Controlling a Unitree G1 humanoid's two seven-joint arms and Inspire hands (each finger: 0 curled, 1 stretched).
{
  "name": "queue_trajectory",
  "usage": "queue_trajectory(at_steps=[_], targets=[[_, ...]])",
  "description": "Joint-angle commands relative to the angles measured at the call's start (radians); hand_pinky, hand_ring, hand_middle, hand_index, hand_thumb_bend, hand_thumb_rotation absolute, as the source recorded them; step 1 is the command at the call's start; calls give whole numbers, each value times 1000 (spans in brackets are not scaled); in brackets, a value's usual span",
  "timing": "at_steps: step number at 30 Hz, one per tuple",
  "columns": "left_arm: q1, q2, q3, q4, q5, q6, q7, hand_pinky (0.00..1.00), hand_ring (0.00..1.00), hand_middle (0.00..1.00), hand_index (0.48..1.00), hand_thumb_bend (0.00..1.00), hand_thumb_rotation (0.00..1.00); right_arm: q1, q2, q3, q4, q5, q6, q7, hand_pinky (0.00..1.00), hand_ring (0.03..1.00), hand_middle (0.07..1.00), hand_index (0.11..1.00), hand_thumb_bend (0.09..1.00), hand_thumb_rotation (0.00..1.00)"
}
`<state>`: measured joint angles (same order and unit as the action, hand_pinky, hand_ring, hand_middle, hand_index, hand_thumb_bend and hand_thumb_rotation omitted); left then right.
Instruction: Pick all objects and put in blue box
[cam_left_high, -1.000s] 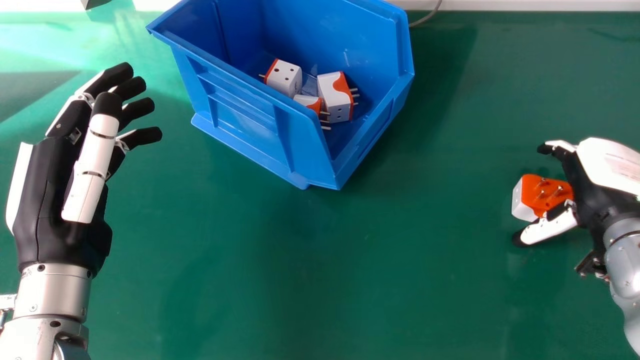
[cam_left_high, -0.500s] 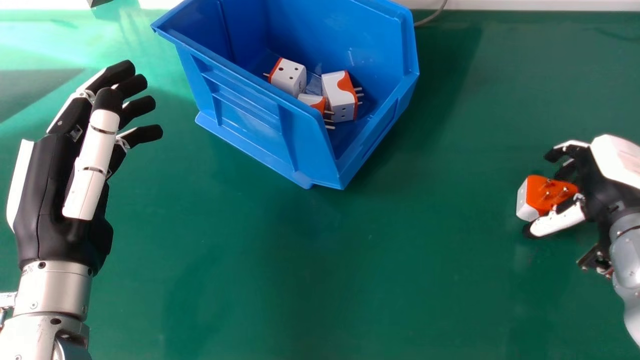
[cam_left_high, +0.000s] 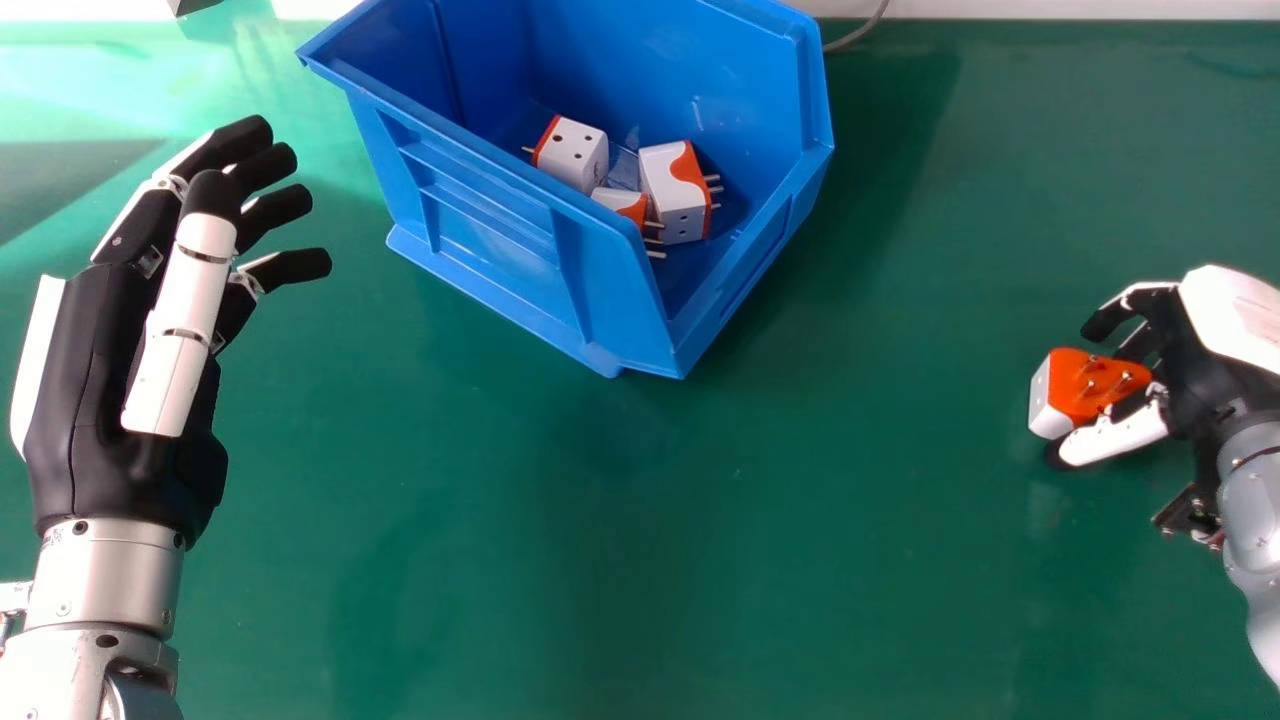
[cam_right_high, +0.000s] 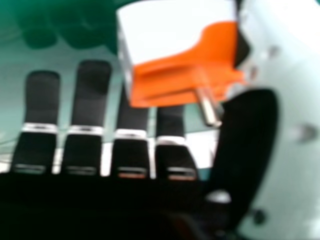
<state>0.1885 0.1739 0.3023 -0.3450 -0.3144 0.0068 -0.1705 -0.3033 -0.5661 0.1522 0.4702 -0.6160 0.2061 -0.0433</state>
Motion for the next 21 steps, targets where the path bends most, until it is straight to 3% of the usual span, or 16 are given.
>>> queue_trajectory(at_steps=[1,6,11,14,18,21], targets=[[2,10,11,-36,-3,-6,0,696,818,832,796,485,692,-28,-19,-21,6,0,5,-39,366,449,522,572,521,0],[7,4,11,-44,-12,-1,1,712,832,841,806,481,697,-21,-15,-28,-3,6,6,-59,339,438,516,541,508,0],[14,1,9,-52,-6,1,3,723,839,847,811,482,696,-13,-13,-29,-26,9,29,-56,332,436,515,526,503,0],[16,1,6,-54,3,2,9,727,841,848,812,480,696,-11,-14,-25,-32,3,26,-67,328,435,514,522,502,0],[11,2,10,-36,-10,-10,-5,741,847,854,816,470,701,-5,-15,-31,-49,12,19,-69,323,431,511,514,499,0],[10,3,10,-32,-10,-13,-9,744,847,855,816,469,700,-4,-13,-34,-67,17,32,-66,322,429,507,514,498,0]])
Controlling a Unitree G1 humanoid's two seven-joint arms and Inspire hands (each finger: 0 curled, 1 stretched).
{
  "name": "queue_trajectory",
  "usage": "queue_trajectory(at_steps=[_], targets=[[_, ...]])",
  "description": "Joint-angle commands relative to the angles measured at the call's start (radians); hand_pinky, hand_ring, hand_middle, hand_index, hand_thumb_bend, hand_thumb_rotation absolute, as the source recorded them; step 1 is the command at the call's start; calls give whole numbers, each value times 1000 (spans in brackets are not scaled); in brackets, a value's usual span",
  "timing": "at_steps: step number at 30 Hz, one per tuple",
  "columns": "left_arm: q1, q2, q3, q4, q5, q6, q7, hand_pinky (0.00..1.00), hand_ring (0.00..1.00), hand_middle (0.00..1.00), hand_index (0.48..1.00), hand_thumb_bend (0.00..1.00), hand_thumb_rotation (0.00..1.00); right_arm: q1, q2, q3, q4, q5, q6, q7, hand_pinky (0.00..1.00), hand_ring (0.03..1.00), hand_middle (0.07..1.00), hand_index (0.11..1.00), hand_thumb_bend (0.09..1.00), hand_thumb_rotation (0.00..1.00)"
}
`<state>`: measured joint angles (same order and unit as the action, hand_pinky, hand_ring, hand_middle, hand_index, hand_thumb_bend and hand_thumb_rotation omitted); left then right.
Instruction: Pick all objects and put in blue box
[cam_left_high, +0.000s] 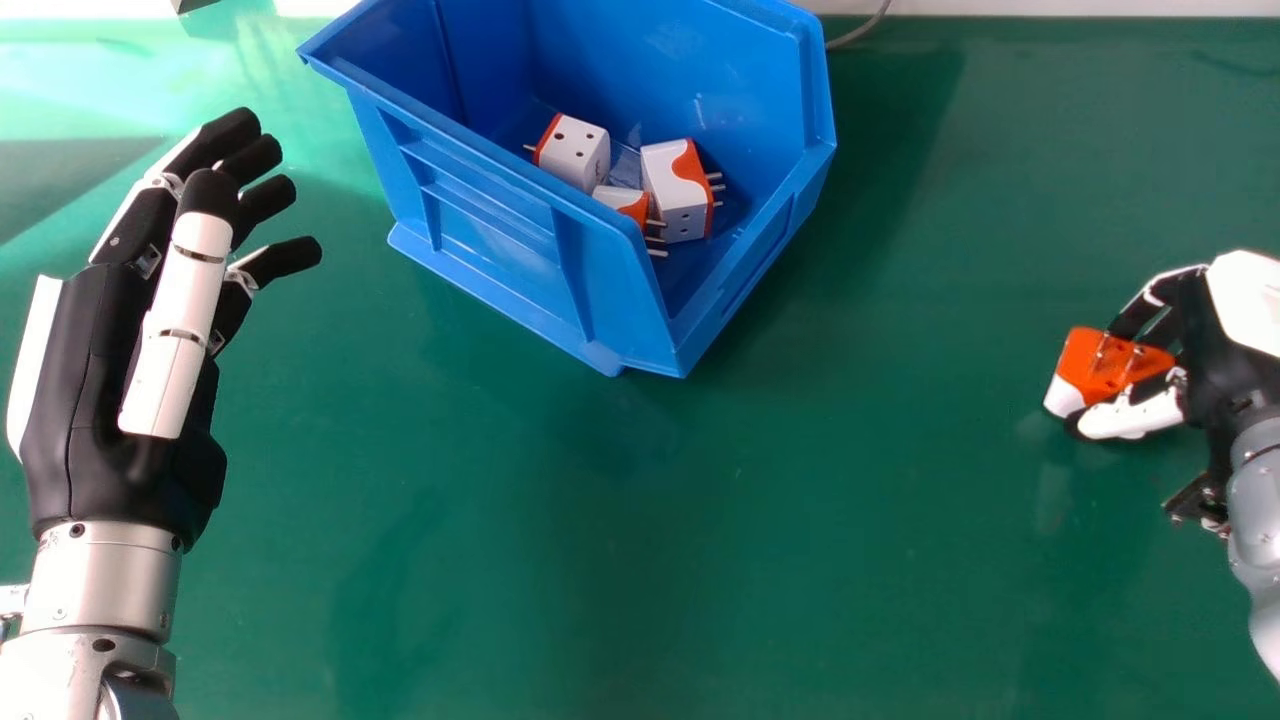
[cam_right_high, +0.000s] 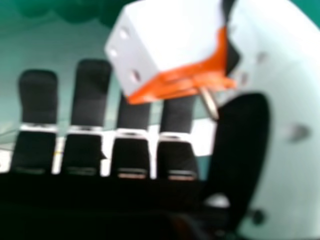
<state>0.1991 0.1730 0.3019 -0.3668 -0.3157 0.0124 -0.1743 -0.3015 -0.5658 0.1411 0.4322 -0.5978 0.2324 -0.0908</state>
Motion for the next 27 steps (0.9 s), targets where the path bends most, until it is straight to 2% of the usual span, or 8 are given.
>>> queue_trajectory(at_steps=[1,3,6,9,17,19,22,27], targets=[[-1,3,11,-10,-7,-19,-5,751,850,858,818,466,703,-4,-15,-23,-36,-2,8,-18,325,427,502,515,497,0],[-2,0,11,-8,-2,-22,0,756,853,861,821,463,705,4,-18,-23,-52,-4,4,-22,323,426,502,515,497,0],[-4,0,12,0,-8,-29,-8,756,853,861,821,463,705,17,-21,-27,-77,-5,0,-27,323,426,502,515,497,0],[-4,-3,11,4,-3,-32,-3,758,854,861,821,462,706,33,-24,-34,-111,-5,6,-19,319,426,505,517,496,0],[-5,-5,12,20,4,-45,-2,756,847,859,820,466,704,100,-25,-53,-265,-12,44,19,312,422,516,491,496,0],[-5,-2,11,23,10,-45,1,754,844,857,818,470,702,120,-23,-57,-312,-15,57,28,313,422,516,484,496,0],[-3,5,5,19,26,-43,5,751,841,854,817,477,702,137,-22,-61,-344,-10,56,37,315,423,511,473,496,0],[-5,4,6,23,36,-48,2,759,842,856,822,483,714,146,-12,-70,-363,1,53,34,319,422,504,466,497,0]])
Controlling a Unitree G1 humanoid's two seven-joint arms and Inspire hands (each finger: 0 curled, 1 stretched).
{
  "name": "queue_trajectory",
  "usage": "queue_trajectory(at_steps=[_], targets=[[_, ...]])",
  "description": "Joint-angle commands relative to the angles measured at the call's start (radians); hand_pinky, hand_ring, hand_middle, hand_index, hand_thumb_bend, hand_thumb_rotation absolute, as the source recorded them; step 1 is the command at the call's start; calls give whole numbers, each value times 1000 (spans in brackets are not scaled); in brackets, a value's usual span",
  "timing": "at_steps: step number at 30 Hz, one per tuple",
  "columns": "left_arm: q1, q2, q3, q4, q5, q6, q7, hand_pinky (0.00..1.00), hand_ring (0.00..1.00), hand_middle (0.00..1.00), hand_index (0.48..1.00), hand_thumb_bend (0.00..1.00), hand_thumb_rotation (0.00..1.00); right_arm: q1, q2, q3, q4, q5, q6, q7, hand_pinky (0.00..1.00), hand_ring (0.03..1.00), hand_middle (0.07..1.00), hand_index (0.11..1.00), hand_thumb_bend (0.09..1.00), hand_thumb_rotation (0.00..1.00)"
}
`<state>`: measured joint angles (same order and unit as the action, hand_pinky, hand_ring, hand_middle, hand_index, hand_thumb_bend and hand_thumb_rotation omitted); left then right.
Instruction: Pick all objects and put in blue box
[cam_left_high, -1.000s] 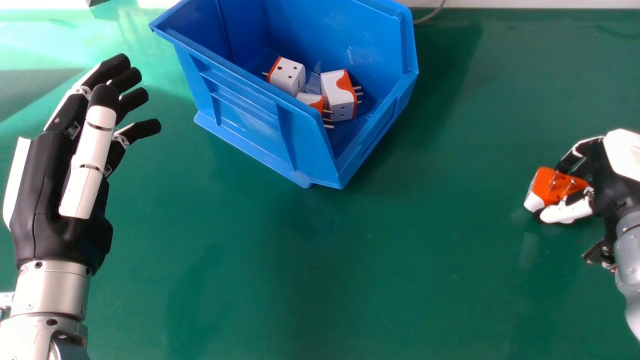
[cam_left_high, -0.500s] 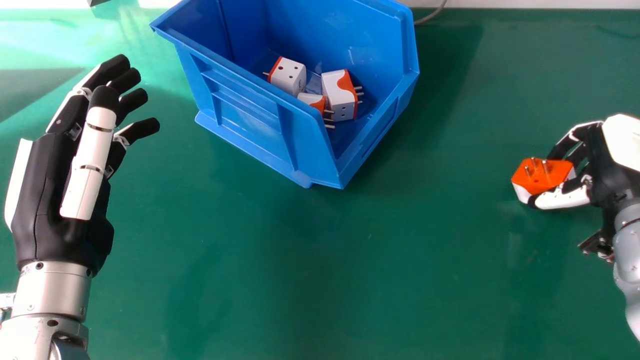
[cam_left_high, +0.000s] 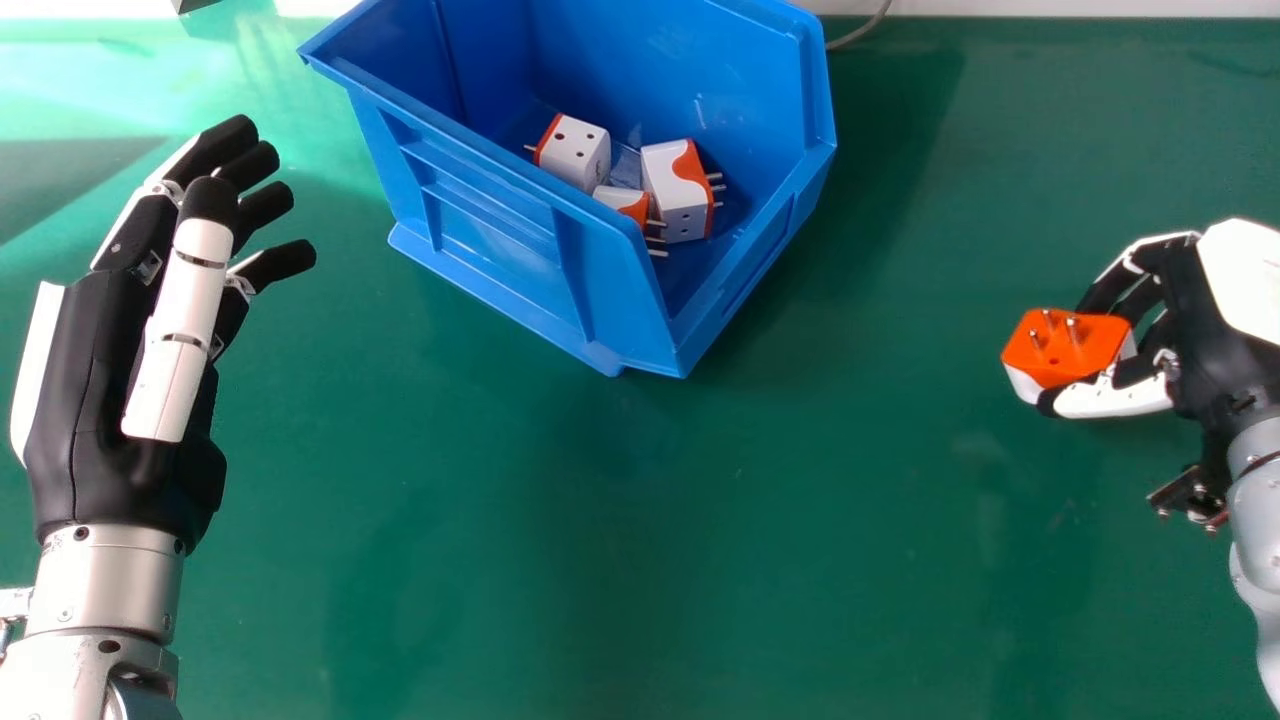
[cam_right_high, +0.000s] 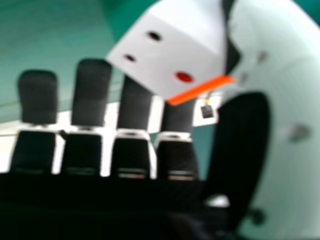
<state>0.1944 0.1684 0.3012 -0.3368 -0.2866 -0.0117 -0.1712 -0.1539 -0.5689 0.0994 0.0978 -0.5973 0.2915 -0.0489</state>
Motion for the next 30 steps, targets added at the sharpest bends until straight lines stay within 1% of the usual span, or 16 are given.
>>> queue_trajectory(at_steps=[1,4,6,8,11,13,15,18,19,20,21,23,26,30], targets=[[0,7,8,-7,5,-24,-2,759,842,856,822,483,714,-1,-7,-30,-28,2,-11,-11,319,422,504,466,497,0],[2,3,11,-7,-4,-24,-6,762,841,856,823,485,719,-1,4,-38,-32,7,-10,-13,319,423,503,463,497,0],[2,4,12,-8,-5,-22,-5,762,841,856,823,485,719,4,8,-42,-48,3,-16,-20,319,423,503,463,497,0],[2,3,12,-10,-4,-19,-3,760,839,854,822,483,719,15,13,-46,-79,1,-11,-15,318,424,503,464,497,0],[-1,3,10,-8,2,-24,-2,752,836,852,820,485,718,35,25,-56,-135,3,7,-3,316,423,502,466,497,0],[-1,4,9,-9,2,-21,-3,743,831,847,816,489,716,50,28,-60,-178,0,18,7,316,422,503,470,497,0],[0,5,7,-13,1,-18,-2,736,826,845,814,492,714,66,31,-64,-211,1,5,1,315,421,503,475,497,0],[0,3,7,-11,5,-25,-2,731,823,843,813,491,713,96,37,-74,-257,7,-22,-6,313,420,503,479,497,0],[1,3,7,-12,5,-24,-2,725,819,840,810,492,713,104,41,-77,-275,7,-23,-4,312,417,502,483,497,0],[1,3,7,-13,2,-24,-3,725,819,840,810,492,713,112,44,-79,-293,4,-22,-1,312,417,502,483,497,0],[1,3,7,-14,-1,-22,-5,720,816,838,808,493,712,119,48,-80,-310,1,-23,0,310,415,501,490,496,0],[3,3,6,-19,-4,-17,-5,717,815,838,809,492,712,131,52,-82,-343,-4,-32,1,308,414,502,496,495,0],[3,2,5,-21,0,-14,-2,718,815,839,811,489,712,140,58,-84,-369,-8,-43,2,307,413,502,496,495,0],[3,3,2,-26,4,-8,2,719,815,840,813,486,712,143,68,-82,-422,-17,-33,16,306,413,503,498,495,0]])
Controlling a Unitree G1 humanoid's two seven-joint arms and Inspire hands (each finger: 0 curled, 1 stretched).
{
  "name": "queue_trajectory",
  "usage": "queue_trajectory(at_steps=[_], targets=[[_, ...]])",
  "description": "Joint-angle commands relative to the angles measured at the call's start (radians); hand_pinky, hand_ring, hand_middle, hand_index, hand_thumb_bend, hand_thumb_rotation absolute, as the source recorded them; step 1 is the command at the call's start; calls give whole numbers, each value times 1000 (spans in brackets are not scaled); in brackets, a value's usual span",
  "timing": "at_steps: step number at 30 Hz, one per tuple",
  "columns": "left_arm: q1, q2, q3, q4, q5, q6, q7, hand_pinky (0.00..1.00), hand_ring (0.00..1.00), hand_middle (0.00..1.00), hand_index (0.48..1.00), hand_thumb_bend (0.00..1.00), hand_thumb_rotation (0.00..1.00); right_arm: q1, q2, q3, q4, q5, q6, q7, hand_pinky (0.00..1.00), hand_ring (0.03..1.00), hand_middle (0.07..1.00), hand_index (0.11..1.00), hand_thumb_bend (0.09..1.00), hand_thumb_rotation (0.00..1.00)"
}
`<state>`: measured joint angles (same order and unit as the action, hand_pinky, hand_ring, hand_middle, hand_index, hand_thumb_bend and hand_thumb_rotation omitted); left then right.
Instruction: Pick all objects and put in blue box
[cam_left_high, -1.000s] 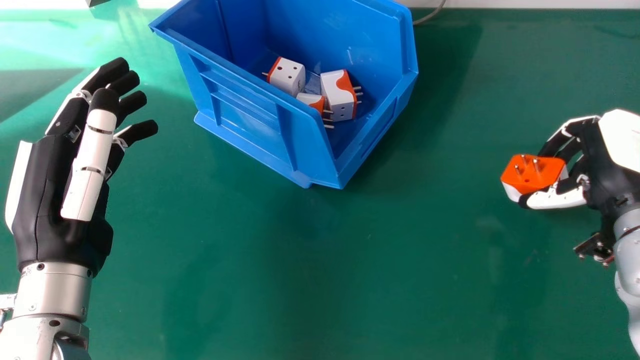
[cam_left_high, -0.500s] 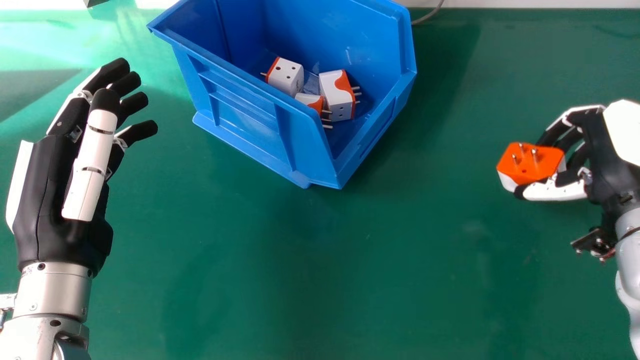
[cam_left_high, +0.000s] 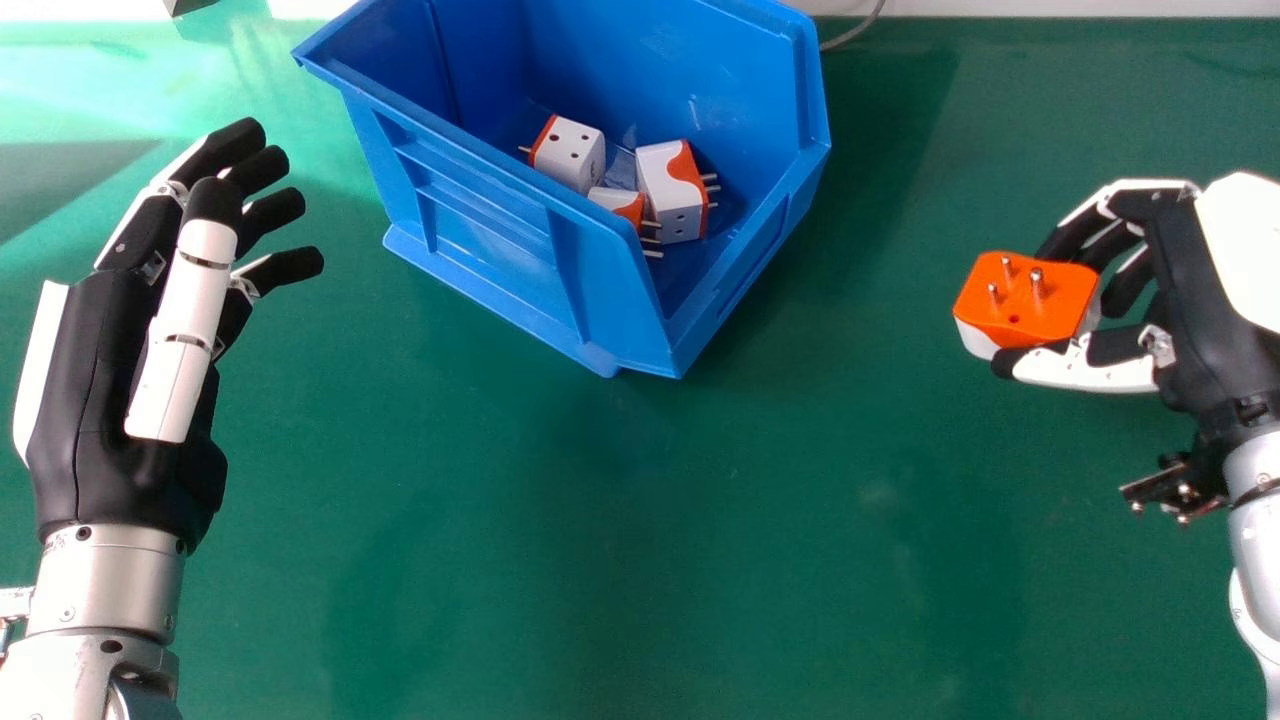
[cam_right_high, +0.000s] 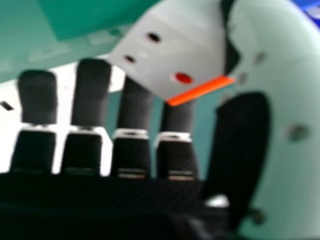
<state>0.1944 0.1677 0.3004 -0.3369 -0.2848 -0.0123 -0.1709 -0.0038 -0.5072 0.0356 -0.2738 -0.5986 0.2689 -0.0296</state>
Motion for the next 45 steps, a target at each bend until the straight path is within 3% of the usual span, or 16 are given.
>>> queue_trajectory(at_steps=[1,7,18,22,28,35,42,45], targets=[[1,3,3,-25,1,-8,2,720,816,841,815,482,713,-9,9,-17,-61,-18,-13,-2,305,413,505,503,494,0],[-3,2,-1,-21,5,-15,3,715,813,840,815,477,711,-24,35,-8,-117,-32,-12,6,300,412,510,517,493,0],[-5,-2,-6,-24,-4,-13,0,697,805,834,810,474,710,-81,68,5,-137,-33,-48,22,299,410,508,534,491,0],[-8,0,-9,-27,3,-10,5,692,802,832,809,475,708,-116,91,20,-125,-44,-51,20,300,411,509,536,491,0],[-7,0,-14,-36,5,-6,8,685,799,830,808,476,708,-170,134,53,-126,-72,-19,39,299,414,508,536,491,0],[-5,-1,-18,-48,3,-1,12,682,799,829,807,477,707,-213,168,81,-101,-80,-49,24,296,411,503,537,491,0],[-7,3,-19,-43,10,-4,11,690,803,834,813,470,711,-250,203,94,-116,-86,-6,71,290,407,498,538,490,0],[-14,1,-17,-36,2,-3,8,695,807,838,817,467,716,-275,217,101,-95,-68,-34,60,292,410,502,536,490,0]])
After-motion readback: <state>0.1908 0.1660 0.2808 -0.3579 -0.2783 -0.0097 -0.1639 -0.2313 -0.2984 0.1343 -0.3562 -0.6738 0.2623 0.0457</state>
